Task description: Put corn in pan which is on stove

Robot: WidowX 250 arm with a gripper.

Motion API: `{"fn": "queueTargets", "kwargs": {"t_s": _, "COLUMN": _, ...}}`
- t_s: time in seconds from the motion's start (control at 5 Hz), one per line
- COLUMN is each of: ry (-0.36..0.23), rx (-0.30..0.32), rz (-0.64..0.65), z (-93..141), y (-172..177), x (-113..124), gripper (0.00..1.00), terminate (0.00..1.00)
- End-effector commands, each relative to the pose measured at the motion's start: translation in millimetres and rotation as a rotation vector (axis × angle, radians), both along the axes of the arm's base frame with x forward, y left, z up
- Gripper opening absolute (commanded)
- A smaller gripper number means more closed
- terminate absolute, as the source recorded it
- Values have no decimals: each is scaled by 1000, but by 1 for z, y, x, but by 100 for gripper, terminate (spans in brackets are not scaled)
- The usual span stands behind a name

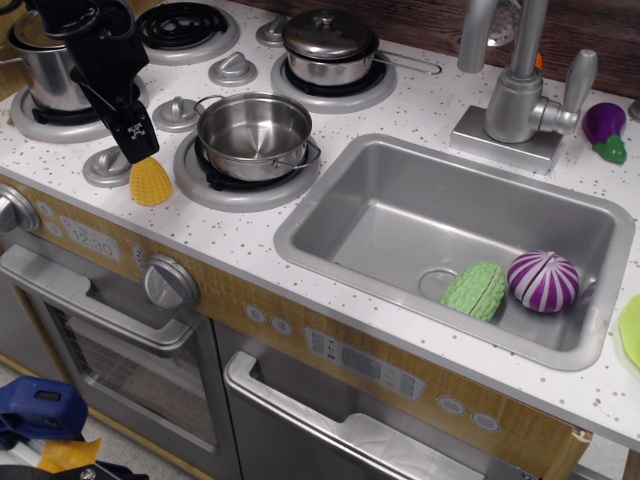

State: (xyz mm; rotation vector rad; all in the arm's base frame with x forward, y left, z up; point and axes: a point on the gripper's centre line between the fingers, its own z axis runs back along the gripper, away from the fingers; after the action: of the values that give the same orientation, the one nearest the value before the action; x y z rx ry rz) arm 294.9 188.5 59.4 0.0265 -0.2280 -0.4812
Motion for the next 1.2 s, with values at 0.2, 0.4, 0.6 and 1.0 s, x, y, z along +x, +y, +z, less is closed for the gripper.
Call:
{"fn": "queueTargets", "kwargs": {"t_s": 0.2, "ry": 25, "rx": -38, "rz": 9, "z": -7, "y": 3, "x": 3, "gripper": 100, "terminate": 0}}
{"fn": "queueTargets", "kwargs": {"t_s": 0.4, "ry": 44, "rx": -72, "rz": 17, "z": -15, "y": 5, "x": 4, "gripper": 100, "terminate": 0}}
{"fn": "queueTargets", "kwargs": {"t_s": 0.6, "ry": 50, "rx": -97, "rz": 30, "z": -21, "y": 6, "x": 5, "gripper": 100, "terminate": 0}}
{"fn": "queueTargets", "kwargs": {"t_s": 1.0, "ry": 13, "rx": -71, "rz": 39, "z": -33, "y": 4, "x": 2, "gripper": 100, "terminate": 0}}
